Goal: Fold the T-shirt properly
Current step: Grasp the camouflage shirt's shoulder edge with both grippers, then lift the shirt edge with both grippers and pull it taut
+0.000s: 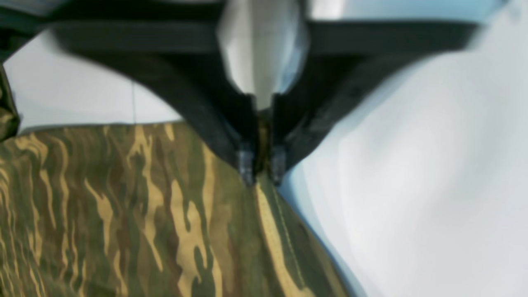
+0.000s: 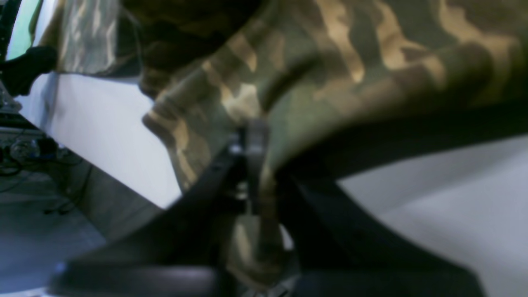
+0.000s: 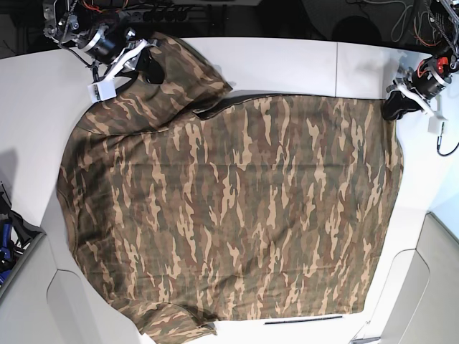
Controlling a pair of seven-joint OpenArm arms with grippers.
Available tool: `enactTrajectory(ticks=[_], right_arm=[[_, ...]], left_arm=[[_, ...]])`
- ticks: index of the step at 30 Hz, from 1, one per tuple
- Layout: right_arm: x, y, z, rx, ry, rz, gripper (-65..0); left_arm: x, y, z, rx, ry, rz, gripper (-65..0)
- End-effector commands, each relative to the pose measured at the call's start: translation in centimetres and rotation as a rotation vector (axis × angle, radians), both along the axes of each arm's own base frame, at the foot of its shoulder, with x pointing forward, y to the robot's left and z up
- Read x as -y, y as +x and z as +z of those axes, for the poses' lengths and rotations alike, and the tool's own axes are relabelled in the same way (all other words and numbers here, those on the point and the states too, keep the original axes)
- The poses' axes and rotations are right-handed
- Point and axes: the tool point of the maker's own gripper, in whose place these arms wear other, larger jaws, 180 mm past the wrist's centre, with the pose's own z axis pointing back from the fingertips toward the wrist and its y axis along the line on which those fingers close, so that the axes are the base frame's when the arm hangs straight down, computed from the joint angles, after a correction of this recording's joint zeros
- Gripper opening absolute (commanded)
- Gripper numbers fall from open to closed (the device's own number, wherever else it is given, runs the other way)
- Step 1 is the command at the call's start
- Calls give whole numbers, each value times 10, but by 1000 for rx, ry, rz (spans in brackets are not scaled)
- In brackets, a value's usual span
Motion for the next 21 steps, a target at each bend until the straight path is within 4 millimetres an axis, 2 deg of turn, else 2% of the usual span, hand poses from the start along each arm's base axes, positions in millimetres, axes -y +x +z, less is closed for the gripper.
enactTrajectory(ticks=[1,5,8,12,17,21], right_arm=[[2,-4,-2,-13,-22,15,-650],[3,-1,7,28,-4,39,-650],[11,10,21,63,12,2,-650],[30,31,53,159,36,-75,-650],[50,74,86,303,1,-113,-650],[60,107,98,380,-69,-112,-650]], left_arm=[[-5,2,4,-3,25,-23,-650],[-6,16,16,45,15,-11,-650],[-10,29,39,127,-16,23,-650],[-17,43,72,232,-34,50,-650],[-14,62,89,294,-32,41,-650],[-17,82,101,341,4,35,-650]])
